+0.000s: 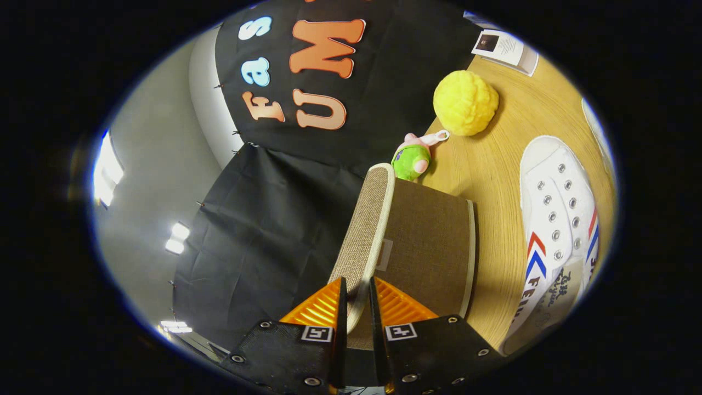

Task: Open the storage box then place both shoes into the box .Put the left shoe in first, then the right shoe, with the right side of both shoes facing outward in a uniform manner.

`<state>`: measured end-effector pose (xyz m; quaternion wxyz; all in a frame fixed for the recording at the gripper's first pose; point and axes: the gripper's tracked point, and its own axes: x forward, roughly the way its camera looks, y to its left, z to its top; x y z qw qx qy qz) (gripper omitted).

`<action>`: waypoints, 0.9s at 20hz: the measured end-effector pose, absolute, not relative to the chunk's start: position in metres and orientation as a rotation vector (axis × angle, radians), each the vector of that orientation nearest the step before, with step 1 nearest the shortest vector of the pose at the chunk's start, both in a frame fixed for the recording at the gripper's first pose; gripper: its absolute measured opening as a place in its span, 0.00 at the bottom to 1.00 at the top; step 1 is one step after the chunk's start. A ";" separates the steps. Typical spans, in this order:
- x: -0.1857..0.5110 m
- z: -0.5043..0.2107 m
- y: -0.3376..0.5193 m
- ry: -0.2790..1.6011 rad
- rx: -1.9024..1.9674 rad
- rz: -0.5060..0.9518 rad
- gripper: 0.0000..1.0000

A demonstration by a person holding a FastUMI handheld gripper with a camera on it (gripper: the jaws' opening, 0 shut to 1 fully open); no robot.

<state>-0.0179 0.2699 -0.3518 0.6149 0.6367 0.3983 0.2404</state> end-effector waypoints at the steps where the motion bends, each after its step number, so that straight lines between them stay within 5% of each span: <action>1: -0.017 -0.350 0.269 0.908 1.465 0.556 0.18; 6: -0.009 -0.334 0.259 0.850 1.477 0.566 0.06; 13: -0.008 -0.330 0.270 0.893 1.459 0.564 0.05; 18: -0.014 -0.347 0.279 0.948 1.461 0.506 0.26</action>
